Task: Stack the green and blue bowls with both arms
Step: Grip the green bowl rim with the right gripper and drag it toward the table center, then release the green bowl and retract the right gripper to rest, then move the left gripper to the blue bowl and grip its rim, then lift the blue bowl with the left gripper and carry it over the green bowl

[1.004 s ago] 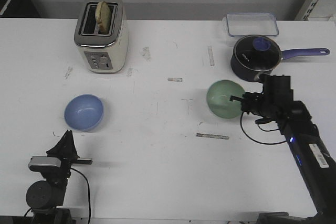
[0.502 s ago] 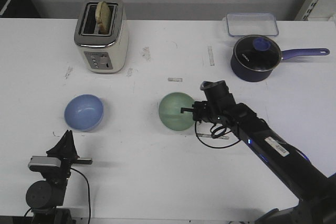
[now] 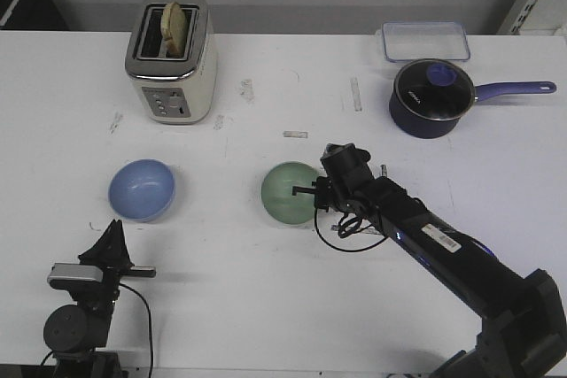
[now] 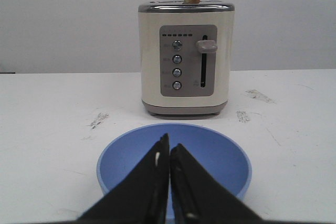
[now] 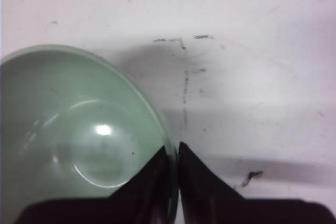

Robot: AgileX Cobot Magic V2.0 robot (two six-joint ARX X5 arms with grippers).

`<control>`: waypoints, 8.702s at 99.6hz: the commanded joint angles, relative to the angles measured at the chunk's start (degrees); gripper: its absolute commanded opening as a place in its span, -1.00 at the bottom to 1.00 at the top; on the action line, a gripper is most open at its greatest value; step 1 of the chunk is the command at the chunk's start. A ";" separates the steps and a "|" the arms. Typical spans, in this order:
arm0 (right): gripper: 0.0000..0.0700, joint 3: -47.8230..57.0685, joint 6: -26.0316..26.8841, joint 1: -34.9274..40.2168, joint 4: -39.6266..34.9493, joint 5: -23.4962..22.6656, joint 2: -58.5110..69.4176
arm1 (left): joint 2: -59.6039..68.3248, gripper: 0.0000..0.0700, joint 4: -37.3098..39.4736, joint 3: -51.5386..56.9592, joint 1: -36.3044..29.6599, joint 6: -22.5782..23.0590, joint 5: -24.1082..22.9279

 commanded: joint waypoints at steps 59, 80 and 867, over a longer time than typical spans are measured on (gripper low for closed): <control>-0.01 0.76 -1.75 -0.61 1.36 3.41 -2.54 | -0.11 -1.00 0.61 -1.22 0.02 0.11 0.13; 0.00 0.68 -16.81 -2.03 2.40 4.98 -7.10 | -0.11 -1.00 0.61 -1.22 0.02 0.09 0.13; -0.97 -49.09 -34.95 -33.97 30.82 1.53 -78.53 | 107.12 -0.98 -47.65 92.21 -29.38 -22.82 20.83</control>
